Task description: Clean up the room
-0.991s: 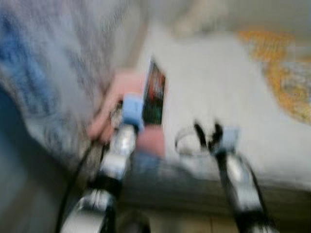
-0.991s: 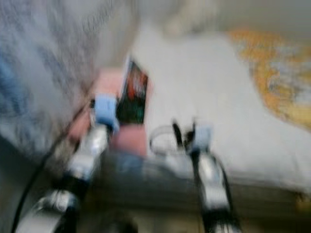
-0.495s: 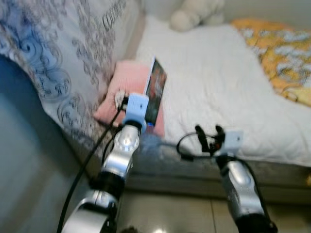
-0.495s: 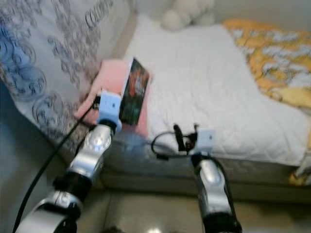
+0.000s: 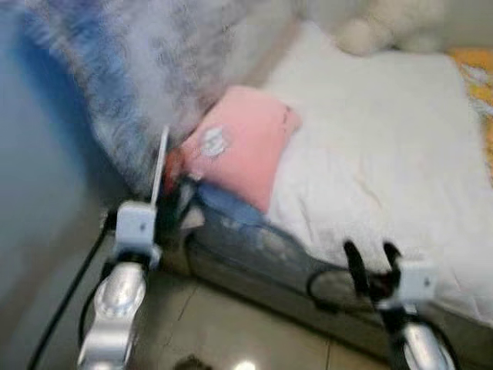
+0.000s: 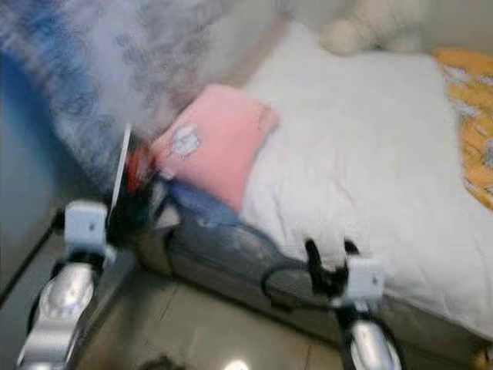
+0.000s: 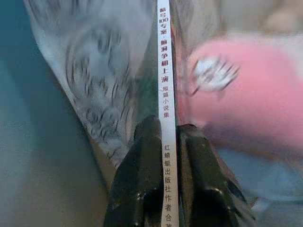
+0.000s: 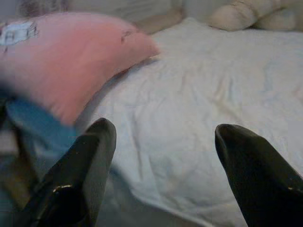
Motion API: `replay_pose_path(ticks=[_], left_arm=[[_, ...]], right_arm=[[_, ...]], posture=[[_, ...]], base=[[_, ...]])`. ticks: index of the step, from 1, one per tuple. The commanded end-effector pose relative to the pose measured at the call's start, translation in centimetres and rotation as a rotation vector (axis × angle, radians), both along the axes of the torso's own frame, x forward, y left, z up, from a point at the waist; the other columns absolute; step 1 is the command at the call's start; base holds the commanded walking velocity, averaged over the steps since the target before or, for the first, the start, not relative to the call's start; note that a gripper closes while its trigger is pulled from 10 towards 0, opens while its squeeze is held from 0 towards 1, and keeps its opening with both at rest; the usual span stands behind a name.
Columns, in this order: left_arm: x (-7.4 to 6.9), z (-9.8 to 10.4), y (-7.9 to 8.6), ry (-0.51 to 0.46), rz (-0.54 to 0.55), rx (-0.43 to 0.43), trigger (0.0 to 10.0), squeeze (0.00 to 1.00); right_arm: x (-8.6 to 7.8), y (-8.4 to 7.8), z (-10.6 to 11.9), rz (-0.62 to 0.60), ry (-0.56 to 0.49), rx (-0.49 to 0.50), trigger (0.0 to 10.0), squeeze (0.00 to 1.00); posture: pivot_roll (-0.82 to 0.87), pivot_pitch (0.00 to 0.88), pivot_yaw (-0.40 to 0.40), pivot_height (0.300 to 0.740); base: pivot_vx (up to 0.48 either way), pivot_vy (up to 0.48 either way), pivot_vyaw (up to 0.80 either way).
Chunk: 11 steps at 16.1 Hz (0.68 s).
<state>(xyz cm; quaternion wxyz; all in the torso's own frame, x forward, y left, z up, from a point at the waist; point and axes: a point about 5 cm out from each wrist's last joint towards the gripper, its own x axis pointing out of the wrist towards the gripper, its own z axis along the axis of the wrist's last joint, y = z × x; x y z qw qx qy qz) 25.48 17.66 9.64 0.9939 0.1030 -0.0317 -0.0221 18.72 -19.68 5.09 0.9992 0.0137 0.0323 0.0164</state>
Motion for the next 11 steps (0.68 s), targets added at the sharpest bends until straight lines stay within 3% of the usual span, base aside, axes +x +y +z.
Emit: replay_pose_path(ticks=[1,3,6,9,10,11], left_arm=[[1.2,2.1,-2.3,-0.099,-0.112,0.004,10.0,0.00],[2.8,3.4,-3.4,-0.129,-0.174,0.000,10.0,0.00],[2.7,4.0,-4.2,-0.150,-0.223,0.006,10.0,0.00],[3.9,4.1,-4.4,-0.128,-0.181,0.012,10.0,0.00],[4.7,3.1,-4.0,-0.048,-0.140,-0.101,10.0,0.00],[4.9,2.8,-3.9,-0.024,-0.127,-0.127,10.0,0.00]], right_arm=[[0.9,-0.9,0.4,-0.060,-0.029,-0.025,10.0,0.00],[2.6,-0.2,0.8,-0.090,-0.048,-0.021,10.0,0.00],[2.9,0.7,1.4,-0.057,-0.074,-0.037,10.0,0.00],[3.4,0.4,1.4,-0.092,-0.078,-0.026,10.0,0.00],[3.8,0.5,1.3,-0.079,-0.070,-0.022,10.0,0.00],[3.9,0.5,1.3,-0.075,-0.068,-0.021,10.0,0.00]], posture=[[0.12,0.000,-0.053,0.740],[0.12,0.000,-0.050,0.740],[0.11,0.000,-0.041,0.740],[0.10,0.000,-0.029,0.740],[0.09,0.000,-0.025,0.740],[0.08,0.000,-0.026,0.740]], base=[[0.000,-0.472,0.00],[0.000,-0.461,0.00],[0.000,-0.420,0.00],[0.000,0.000,0.00],[0.480,0.000,0.00],[0.480,0.000,0.00]])
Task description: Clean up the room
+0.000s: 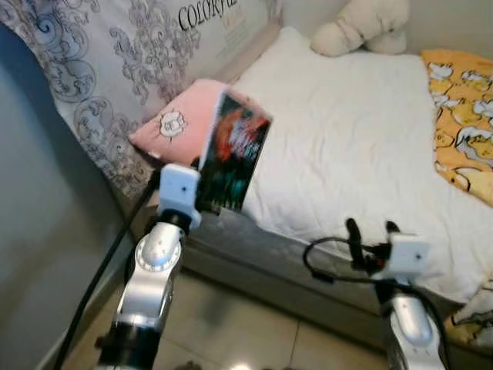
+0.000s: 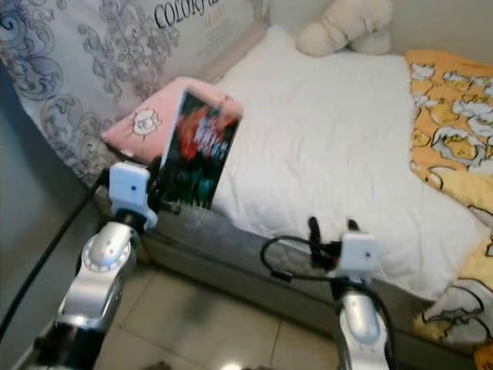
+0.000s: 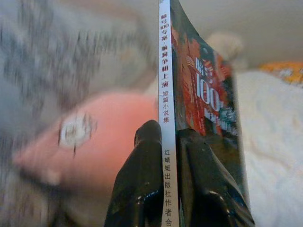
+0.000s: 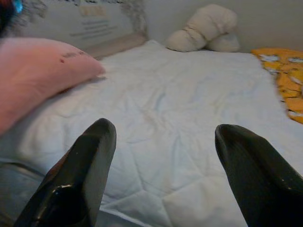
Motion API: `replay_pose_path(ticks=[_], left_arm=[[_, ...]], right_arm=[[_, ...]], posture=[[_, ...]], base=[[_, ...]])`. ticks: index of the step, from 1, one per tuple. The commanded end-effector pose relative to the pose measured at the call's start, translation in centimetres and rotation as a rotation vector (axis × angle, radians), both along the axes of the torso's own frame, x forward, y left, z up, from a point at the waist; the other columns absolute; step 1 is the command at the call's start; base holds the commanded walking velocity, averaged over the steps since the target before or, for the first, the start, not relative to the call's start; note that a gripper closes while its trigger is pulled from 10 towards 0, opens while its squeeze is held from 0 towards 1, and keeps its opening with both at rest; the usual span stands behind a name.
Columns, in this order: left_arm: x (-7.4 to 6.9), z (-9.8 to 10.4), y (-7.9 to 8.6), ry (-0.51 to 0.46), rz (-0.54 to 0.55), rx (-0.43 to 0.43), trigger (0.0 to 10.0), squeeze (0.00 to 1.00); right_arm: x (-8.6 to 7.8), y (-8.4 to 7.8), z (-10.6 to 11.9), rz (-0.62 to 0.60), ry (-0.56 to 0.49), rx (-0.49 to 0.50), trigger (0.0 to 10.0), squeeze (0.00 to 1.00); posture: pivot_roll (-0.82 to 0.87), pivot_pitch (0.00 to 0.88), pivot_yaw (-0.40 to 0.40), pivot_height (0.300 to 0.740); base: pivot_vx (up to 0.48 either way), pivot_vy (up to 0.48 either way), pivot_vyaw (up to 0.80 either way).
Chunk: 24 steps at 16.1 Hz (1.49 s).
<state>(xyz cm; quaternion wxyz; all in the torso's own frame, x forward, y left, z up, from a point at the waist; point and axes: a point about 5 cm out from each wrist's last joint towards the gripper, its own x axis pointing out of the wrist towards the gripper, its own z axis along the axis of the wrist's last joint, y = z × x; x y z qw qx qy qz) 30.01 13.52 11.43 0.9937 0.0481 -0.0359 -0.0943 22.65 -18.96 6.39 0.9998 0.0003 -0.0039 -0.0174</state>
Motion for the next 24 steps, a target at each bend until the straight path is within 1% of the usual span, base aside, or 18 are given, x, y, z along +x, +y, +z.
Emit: replay_pose_path(ticks=[1,3,4,5,6,8,11,12,13,15,17,19,20,21,22,23,24], left_arm=[[0.7,0.7,0.3,-0.026,0.024,-0.015,10.0,0.00],[1.5,0.2,0.5,-0.001,0.028,-0.018,10.0,0.00],[1.9,0.1,0.5,-0.007,0.008,0.018,10.0,0.00],[2.0,0.1,0.5,-0.004,0.004,0.012,10.0,0.00],[2.5,0.2,0.6,-0.005,-0.011,0.001,10.0,0.00],[3.1,0.4,0.7,-0.016,-0.036,0.018,10.0,0.00],[3.8,2.0,0.8,-0.102,-0.073,0.063,10.0,0.00],[3.8,2.9,0.8,-0.154,-0.079,0.090,10.0,0.00],[3.9,3.7,0.9,-0.199,-0.075,0.102,10.0,0.00],[4.2,4.6,1.0,-0.220,-0.087,0.103,10.0,0.00],[5.3,3.7,0.6,-0.142,-0.142,0.090,10.0,0.00],[6.2,2.7,-1.2,-0.047,-0.227,0.098,10.0,0.00],[6.5,2.3,-2.0,-0.005,-0.258,0.088,10.0,0.00],[7.0,1.5,-3.0,0.097,-0.274,0.039,10.0,0.00],[7.3,0.9,-3.2,0.158,-0.251,-0.018,10.0,0.00],[7.4,0.8,-3.3,0.187,-0.244,-0.060,10.0,0.00],[7.5,0.5,-3.8,0.240,-0.242,-0.133,10.0,0.00]], right_arm=[[0.2,-0.2,-0.1,-0.001,0.008,0.007,10.0,0.00],[0.6,0.1,-0.2,0.012,0.013,0.007,10.0,0.00],[0.7,0.6,-0.3,0.030,0.016,0.004,10.0,0.00],[0.8,0.7,-0.2,0.031,0.016,0.005,10.0,0.00],[1.0,0.9,-0.2,0.042,0.012,0.013,10.0,0.00],[1.1,1.0,-0.1,0.049,0.011,0.014,10.0,0.00],[1.1,1.1,-0.2,0.061,0.016,0.000,10.0,0.00],[1.0,1.1,-0.2,0.063,0.016,-0.005,10.0,0.00],[1.0,1.1,-0.3,0.063,0.020,0.001,10.0,0.00],[0.8,1.3,-0.3,0.065,0.017,0.002,10.0,0.00],[0.6,1.4,-0.4,0.070,0.024,0.012,10.0,0.00],[0.4,1.5,-0.6,0.076,0.031,0.014,10.0,0.00],[0.3,1.6,-0.7,0.079,0.037,0.018,10.0,0.00],[0.1,1.5,-1.0,0.081,0.058,0.017,10.0,0.00],[-0.2,1.4,-1.0,0.081,0.062,0.014,10.0,0.00],[-0.3,1.4,-1.0,0.087,0.066,0.014,10.0,0.00],[-0.7,1.3,-0.9,0.104,0.075,0.014,10.0,0.00]], posture=[[0.08,0.000,-0.027,0.740],[0.08,0.000,-0.029,0.740],[0.07,0.000,-0.033,0.740],[0.07,0.000,-0.034,0.740],[0.07,0.000,-0.035,0.740],[0.06,0.000,-0.037,0.740],[0.05,0.000,-0.029,0.740],[0.05,0.000,-0.026,0.740],[0.05,0.000,-0.025,0.740],[0.05,0.000,-0.022,0.740],[0.05,0.000,-0.029,0.740],[0.04,0.000,-0.032,0.740],[0.03,0.000,-0.033,0.740],[0.03,0.000,-0.034,0.740],[0.00,0.000,-0.040,0.740],[-0.01,0.000,-0.040,0.740],[-0.02,0.000,-0.047,0.740]], base=[[0.480,0.000,0.00],[0.480,0.000,0.00],[0.480,0.000,0.00],[0.480,0.000,0.00],[0.480,0.000,0.00],[0.480,0.000,0.00],[0.480,0.000,0.00],[0.480,0.000,0.00],[0.480,0.000,-0.77],[0.000,0.000,-0.77],[0.000,0.000,-0.76],[0.000,0.000,-0.76],[0.000,0.000,-0.76],[0.000,0.000,0.00],[0.000,0.000,0.00],[0.000,0.000,0.00],[0.000,0.000,0.00]])
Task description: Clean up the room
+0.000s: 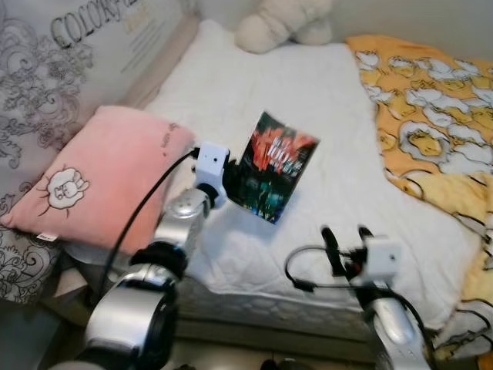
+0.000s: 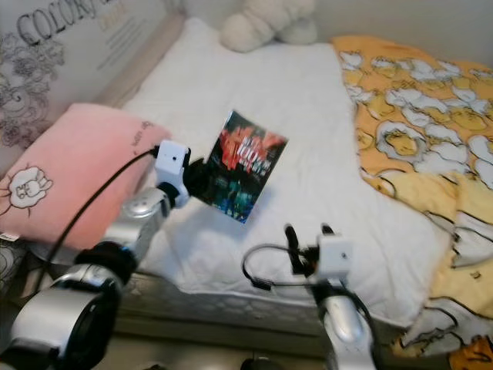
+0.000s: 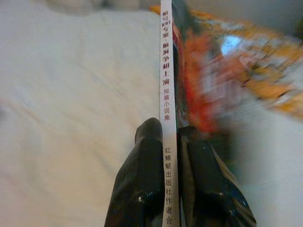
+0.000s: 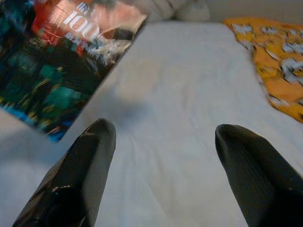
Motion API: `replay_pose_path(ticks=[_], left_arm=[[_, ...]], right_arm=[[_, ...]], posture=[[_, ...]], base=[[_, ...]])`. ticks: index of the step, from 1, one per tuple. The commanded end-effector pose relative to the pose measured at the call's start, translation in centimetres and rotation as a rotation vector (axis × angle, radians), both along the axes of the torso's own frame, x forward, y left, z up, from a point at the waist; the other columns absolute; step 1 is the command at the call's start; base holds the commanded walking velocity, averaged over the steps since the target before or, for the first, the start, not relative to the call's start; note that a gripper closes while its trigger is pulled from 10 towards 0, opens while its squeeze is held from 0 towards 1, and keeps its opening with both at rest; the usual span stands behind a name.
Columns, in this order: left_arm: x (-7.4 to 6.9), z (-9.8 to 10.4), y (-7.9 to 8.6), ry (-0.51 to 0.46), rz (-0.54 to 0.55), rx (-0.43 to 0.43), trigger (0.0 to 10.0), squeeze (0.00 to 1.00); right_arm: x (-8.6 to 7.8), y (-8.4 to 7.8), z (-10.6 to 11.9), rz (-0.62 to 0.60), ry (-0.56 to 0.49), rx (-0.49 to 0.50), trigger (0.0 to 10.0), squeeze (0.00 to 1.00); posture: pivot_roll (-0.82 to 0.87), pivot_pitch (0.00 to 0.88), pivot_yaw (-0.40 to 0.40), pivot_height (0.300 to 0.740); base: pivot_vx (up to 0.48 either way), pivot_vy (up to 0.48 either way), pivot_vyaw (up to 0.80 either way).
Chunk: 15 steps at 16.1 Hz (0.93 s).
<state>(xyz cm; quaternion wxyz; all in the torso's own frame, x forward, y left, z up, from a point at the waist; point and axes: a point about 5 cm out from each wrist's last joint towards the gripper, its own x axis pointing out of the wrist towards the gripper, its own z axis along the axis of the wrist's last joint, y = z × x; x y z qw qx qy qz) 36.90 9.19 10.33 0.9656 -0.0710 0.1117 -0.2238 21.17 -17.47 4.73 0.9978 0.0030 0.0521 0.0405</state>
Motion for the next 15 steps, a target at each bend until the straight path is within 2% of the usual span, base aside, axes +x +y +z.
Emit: replay_pose_path(ticks=[1,2,3,4,5,6,7,9,10,11,12,13,15], left_arm=[[0.5,0.8,-0.5,0.066,0.004,-0.179,10.0,0.00],[0.2,0.0,-0.8,0.127,0.007,-0.233,10.0,0.00],[-0.7,-1.9,-1.0,0.229,0.050,-0.247,10.0,0.00],[-1.0,-2.6,-1.0,0.257,0.069,-0.238,10.0,0.00],[-1.1,-3.5,0.8,0.259,0.188,-0.164,10.0,0.00],[-0.7,-3.2,2.8,0.234,0.275,-0.155,10.0,0.00],[-0.5,-2.8,3.7,0.210,0.290,-0.142,10.0,0.00],[-0.3,-2.4,5.8,0.153,0.257,0.037,10.0,0.00],[0.2,-1.3,7.7,0.104,0.288,0.109,10.0,0.00],[0.4,-0.9,8.2,0.088,0.291,0.117,10.0,0.00],[0.7,-0.1,8.8,0.052,0.274,0.171,10.0,0.00],[0.8,0.2,9.0,0.027,0.251,0.268,10.0,0.00],[0.9,0.2,9.0,0.025,0.208,0.334,10.0,0.00]], right_arm=[[0.1,-0.5,0.8,0.008,-0.016,0.004,10.0,0.00],[-0.4,-0.7,0.8,0.016,-0.003,-0.006,10.0,0.00],[-1.5,-1.5,1.0,0.040,0.025,-0.034,10.0,0.00],[-2.0,-1.8,1.1,0.050,0.036,-0.043,10.0,0.00],[-2.9,-2.2,1.4,0.068,0.055,-0.062,10.0,0.00],[-3.4,-2.3,1.6,0.078,0.065,-0.072,10.0,0.00],[-3.8,-2.5,1.8,0.080,0.068,-0.074,10.0,0.00],[-3.8,-1.7,2.5,0.117,0.053,0.003,10.0,0.00],[-3.5,-0.9,3.1,0.156,0.028,0.038,10.0,0.00],[-3.4,-0.8,3.0,0.156,0.028,0.032,10.0,0.00],[-3.4,-0.7,2.8,0.157,0.043,0.027,10.0,0.00],[-3.6,-0.6,2.6,0.160,0.057,0.029,10.0,0.00],[-3.8,-0.4,2.2,0.162,0.076,0.039,10.0,0.00]], posture=[[-0.04,0.000,-0.055,0.740],[-0.06,0.000,-0.075,0.740],[-0.11,0.024,-0.115,0.740],[-0.11,0.028,-0.122,0.740],[-0.15,0.039,-0.148,0.740],[-0.16,0.038,-0.154,0.740],[-0.16,0.036,-0.157,0.740],[-0.15,0.025,-0.157,0.740],[-0.13,0.021,-0.153,0.740],[-0.13,0.021,-0.153,0.740],[-0.12,0.024,-0.149,0.740],[-0.12,0.027,-0.145,0.740],[-0.11,0.034,-0.136,0.740]], base=[[0.000,0.000,0.00],[0.000,0.000,0.00],[0.000,0.000,0.00],[0.000,0.000,0.00],[0.000,0.000,0.00],[0.000,0.000,0.00],[0.000,0.000,0.00],[0.000,0.000,0.00],[0.000,0.000,0.00],[0.000,0.000,0.00],[0.000,0.000,0.00],[0.000,0.000,0.00],[0.000,0.000,0.00]])
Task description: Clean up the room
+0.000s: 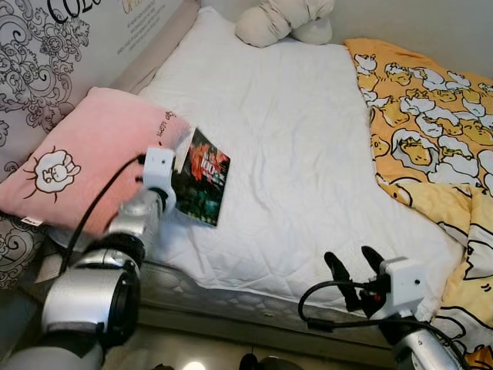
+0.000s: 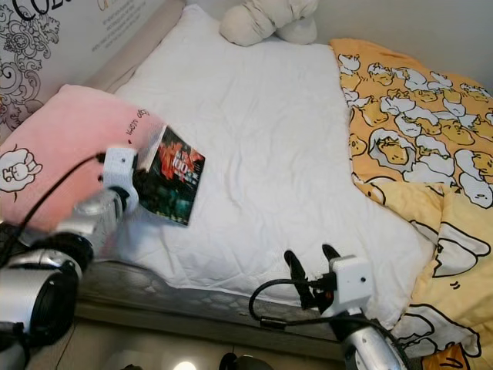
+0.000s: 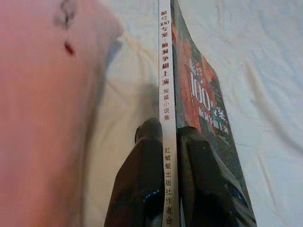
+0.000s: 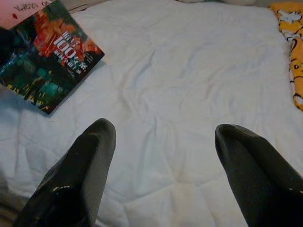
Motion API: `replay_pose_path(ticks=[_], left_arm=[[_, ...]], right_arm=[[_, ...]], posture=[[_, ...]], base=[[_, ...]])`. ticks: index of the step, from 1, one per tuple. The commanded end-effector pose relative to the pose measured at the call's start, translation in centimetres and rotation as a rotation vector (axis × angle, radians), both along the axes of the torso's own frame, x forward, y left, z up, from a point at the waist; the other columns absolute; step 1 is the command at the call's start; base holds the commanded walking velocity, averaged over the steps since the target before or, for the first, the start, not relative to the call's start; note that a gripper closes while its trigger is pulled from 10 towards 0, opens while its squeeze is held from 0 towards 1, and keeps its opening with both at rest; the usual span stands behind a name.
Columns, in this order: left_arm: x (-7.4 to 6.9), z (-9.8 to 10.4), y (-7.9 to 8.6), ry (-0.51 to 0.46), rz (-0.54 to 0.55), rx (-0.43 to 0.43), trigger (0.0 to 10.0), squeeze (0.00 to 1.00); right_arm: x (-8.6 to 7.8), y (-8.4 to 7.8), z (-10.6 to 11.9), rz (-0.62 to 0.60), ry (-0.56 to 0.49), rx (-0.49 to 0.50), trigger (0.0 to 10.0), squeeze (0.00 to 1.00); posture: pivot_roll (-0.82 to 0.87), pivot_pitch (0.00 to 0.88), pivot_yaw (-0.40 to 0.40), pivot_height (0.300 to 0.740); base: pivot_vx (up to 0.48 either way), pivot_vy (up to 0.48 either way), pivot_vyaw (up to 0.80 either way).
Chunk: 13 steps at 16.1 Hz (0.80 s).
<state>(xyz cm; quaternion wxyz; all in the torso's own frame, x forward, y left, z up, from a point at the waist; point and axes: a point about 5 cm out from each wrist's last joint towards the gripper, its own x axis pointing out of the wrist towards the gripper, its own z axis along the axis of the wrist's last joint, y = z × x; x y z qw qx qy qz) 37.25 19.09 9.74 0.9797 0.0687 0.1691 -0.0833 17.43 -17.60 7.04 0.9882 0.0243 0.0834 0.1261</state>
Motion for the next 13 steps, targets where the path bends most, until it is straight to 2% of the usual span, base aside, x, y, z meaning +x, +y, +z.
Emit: replay_pose_path(ticks=[1,2,3,4,6,8,9,11,12,13], left_arm=[[0.5,0.8,-1.0,-0.029,-0.066,0.048,10.0,0.00],[0.4,0.7,-1.1,-0.022,-0.085,0.066,10.0,0.00],[0.3,0.4,-1.4,0.014,-0.123,0.084,10.0,1.00],[0.3,0.3,-1.4,0.023,-0.128,0.087,10.0,1.00],[0.0,-0.2,-0.8,0.058,-0.083,0.071,10.0,1.00],[0.0,-0.2,-0.1,0.073,-0.026,0.015,10.0,1.00],[0.0,-0.2,0.1,0.071,-0.018,0.013,10.0,1.00],[0.1,0.1,0.6,0.058,-0.024,0.062,10.0,1.00],[0.4,0.8,0.9,0.036,-0.061,0.170,10.0,1.00],[0.6,1.4,1.0,0.022,-0.083,0.222,10.0,1.00]], right_arm=[[-0.2,-0.1,-0.1,-0.005,0.017,-0.004,10.0,0.00],[-0.2,0.1,-0.2,-0.002,0.019,0.000,10.0,0.00],[-0.2,0.7,-0.1,0.030,0.015,0.021,10.0,0.00],[-0.2,0.9,-0.1,0.038,0.016,0.029,10.0,0.00],[-0.4,2.2,-0.2,0.134,0.055,0.109,10.0,0.00],[-0.3,2.0,-0.5,0.124,0.065,0.102,10.0,0.00],[-0.2,1.9,-0.6,0.119,0.066,0.098,10.0,0.00],[-0.2,1.6,-0.6,0.108,0.068,0.102,10.0,0.00],[-0.2,1.6,-0.7,0.102,0.077,0.106,10.0,0.00],[-0.3,1.7,-0.8,0.105,0.081,0.106,10.0,0.00]], posture=[[-0.10,0.037,-0.132,0.740],[-0.10,0.037,-0.132,0.740],[-0.10,0.042,-0.122,0.740],[-0.10,0.043,-0.119,0.740],[-0.11,0.049,-0.111,0.740],[-0.11,0.053,-0.110,0.740],[-0.11,0.053,-0.110,0.740],[-0.11,0.055,-0.111,0.740],[-0.11,0.055,-0.112,0.740],[-0.10,0.056,-0.110,0.740]], base=[[0.000,0.000,0.00],[0.000,0.000,0.00],[0.000,0.000,0.00],[0.000,0.000,0.00],[0.000,0.000,0.00],[0.000,0.000,0.00],[0.000,0.000,0.00],[0.000,0.000,0.00],[0.000,0.000,0.00],[0.000,0.000,0.00]])
